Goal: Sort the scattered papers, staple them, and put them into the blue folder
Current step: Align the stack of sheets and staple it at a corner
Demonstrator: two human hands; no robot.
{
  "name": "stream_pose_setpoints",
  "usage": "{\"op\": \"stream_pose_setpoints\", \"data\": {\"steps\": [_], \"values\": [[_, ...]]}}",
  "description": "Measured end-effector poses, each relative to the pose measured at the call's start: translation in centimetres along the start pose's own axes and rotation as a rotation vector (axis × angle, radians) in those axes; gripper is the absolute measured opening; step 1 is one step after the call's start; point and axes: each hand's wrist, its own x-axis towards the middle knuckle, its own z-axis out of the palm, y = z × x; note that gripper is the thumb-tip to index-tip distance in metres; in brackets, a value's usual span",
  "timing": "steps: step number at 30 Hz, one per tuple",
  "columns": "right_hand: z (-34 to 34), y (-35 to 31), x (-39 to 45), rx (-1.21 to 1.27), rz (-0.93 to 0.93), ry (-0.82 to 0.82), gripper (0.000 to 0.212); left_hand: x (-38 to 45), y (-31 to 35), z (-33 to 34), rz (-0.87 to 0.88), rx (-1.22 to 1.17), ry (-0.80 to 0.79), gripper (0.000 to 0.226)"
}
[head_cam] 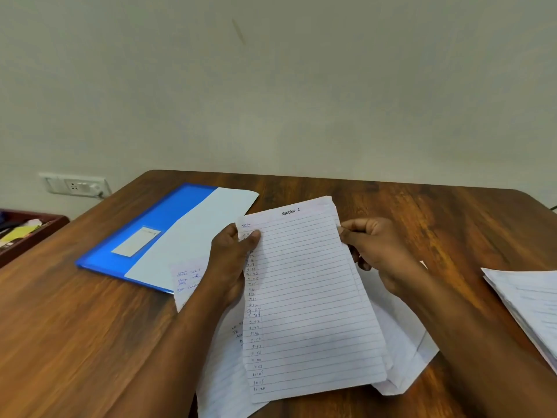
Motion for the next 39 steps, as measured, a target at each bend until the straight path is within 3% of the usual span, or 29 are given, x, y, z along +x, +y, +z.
{"op": "stream_pose_setpoints", "data": {"steps": [9, 14, 19, 23, 26, 29, 31, 35, 39], "values": [[0.7, 0.0, -0.5, -0.055, -0.035, -0.066, 0.038, 0.2, -0.5, 0.2, 0.051, 0.013, 0.079, 0.016], [1.1, -0.1, -1.0, -0.192, -0.082, -0.189, 0.014, 0.4, -0.7, 0.4, 0.087, 0.039, 0.121, 0.014], [2.0, 0.5, -0.9, -0.189, -0.083, -0.171, 0.025, 0.1, -0.7, 0.6, 0.043, 0.018, 0.055, 0.022], [2.1, 0.5, -0.6, -0.068, -0.031, -0.121, 0.02, 0.0, -0.9, 0.5, -0.016, 0.083, -0.065, 0.034], [1.9, 0.4, -0.6, -0.061, -0.01, -0.128, 0.015, 0.3, -0.9, 0.2, -0.015, 0.11, -0.064, 0.033], [1.3, 0.3, -0.4, -0.134, -0.027, -0.094, 0.028, 0.5, -0.3, -0.5, 0.0, 0.1, -0.001, 0.026], [0.6, 0.2, -0.2, -0.198, -0.054, -0.071, 0.024, 0.7, 0.3, -1.1, 0.013, 0.072, 0.063, 0.019], [-1.0, 0.9, 0.5, -0.608, -0.131, 0.034, 0.012, 1.4, 1.7, -3.2, 0.019, -0.001, 0.185, 0.021], [-1.2, 1.1, 0.3, -0.853, -0.062, 0.033, 0.029, 1.8, 2.2, -5.4, -0.007, -0.112, 0.222, 0.021]]}}
